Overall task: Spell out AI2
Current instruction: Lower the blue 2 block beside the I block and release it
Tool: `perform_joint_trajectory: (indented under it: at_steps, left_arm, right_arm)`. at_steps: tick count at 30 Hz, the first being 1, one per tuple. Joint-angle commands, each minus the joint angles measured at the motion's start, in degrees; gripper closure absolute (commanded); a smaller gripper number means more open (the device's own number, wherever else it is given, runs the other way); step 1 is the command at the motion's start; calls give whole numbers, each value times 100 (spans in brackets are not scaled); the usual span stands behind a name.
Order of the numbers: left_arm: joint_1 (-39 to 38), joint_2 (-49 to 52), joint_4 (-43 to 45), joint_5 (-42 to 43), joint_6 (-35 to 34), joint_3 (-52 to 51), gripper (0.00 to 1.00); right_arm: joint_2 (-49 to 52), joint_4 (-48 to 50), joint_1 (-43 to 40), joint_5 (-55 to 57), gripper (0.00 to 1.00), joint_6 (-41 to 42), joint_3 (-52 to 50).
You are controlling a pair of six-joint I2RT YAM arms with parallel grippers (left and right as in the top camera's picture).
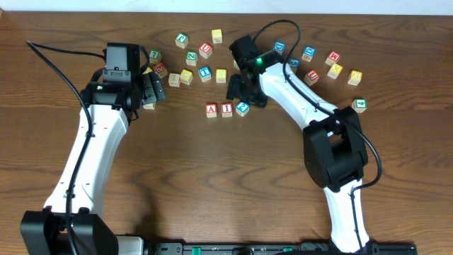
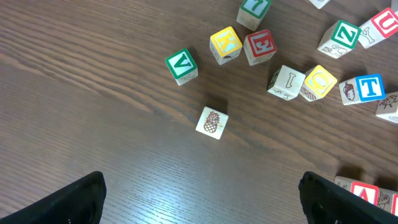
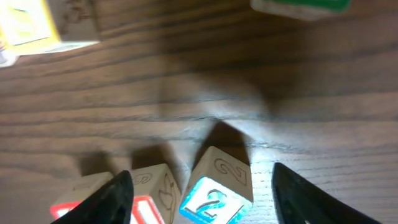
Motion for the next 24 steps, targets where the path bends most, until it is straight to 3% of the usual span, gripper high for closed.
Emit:
perform_joint_trajectory:
  at_steps: [1, 6, 14, 24]
  left_arm:
    - [2, 17, 0, -94, -28, 57, 2]
    - [2, 17, 0, -92, -28, 57, 2]
    - [2, 17, 0, -94, -28, 57, 2]
    - [2, 17, 0, -94, -28, 59, 2]
  right_arm:
    - [48, 98, 20, 94, 39, 396, -225]
    - [48, 240, 17, 116, 44, 393, -391]
    - [48, 214, 20, 201, 63, -234, -417]
    - [46, 295, 13, 201, 63, -1414, -417]
